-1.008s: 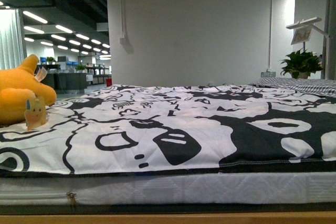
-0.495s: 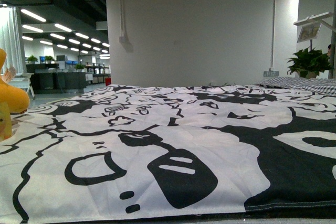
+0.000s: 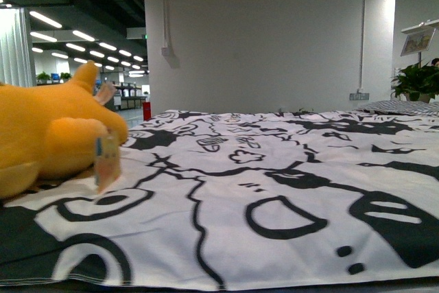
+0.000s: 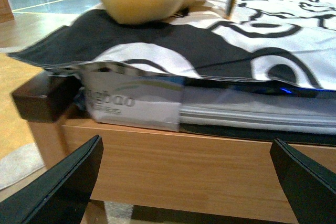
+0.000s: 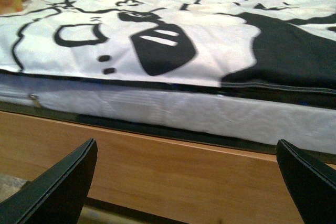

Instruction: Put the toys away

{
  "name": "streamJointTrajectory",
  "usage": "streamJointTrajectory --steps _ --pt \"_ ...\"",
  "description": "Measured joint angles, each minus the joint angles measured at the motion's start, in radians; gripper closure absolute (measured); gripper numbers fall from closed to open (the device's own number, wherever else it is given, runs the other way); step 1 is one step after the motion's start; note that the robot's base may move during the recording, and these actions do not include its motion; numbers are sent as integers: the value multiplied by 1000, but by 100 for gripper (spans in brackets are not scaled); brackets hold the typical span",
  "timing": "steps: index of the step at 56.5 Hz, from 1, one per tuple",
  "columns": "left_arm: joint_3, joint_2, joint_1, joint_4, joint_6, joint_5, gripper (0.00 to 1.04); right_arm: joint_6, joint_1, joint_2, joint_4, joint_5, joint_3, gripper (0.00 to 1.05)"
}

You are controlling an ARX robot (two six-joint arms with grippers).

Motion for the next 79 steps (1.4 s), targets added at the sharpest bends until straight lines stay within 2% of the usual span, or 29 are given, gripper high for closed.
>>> streamJointTrajectory --steps 61,64,66,70,79 --pt "0 -1 -1 2 0 -1 6 0 -1 0 0 -5 0 0" --pt "0 -1 -1 2 0 -1 6 16 -23 11 -31 -81 8 0" --pt "0 -1 -1 2 0 -1 6 35 -61 41 -56 -173 16 0" --pt "0 -1 -1 2 0 -1 6 61 -125 113 -27 -286 29 0" --pt "0 -1 -1 2 0 -1 6 73 -243 300 169 -366 118 0"
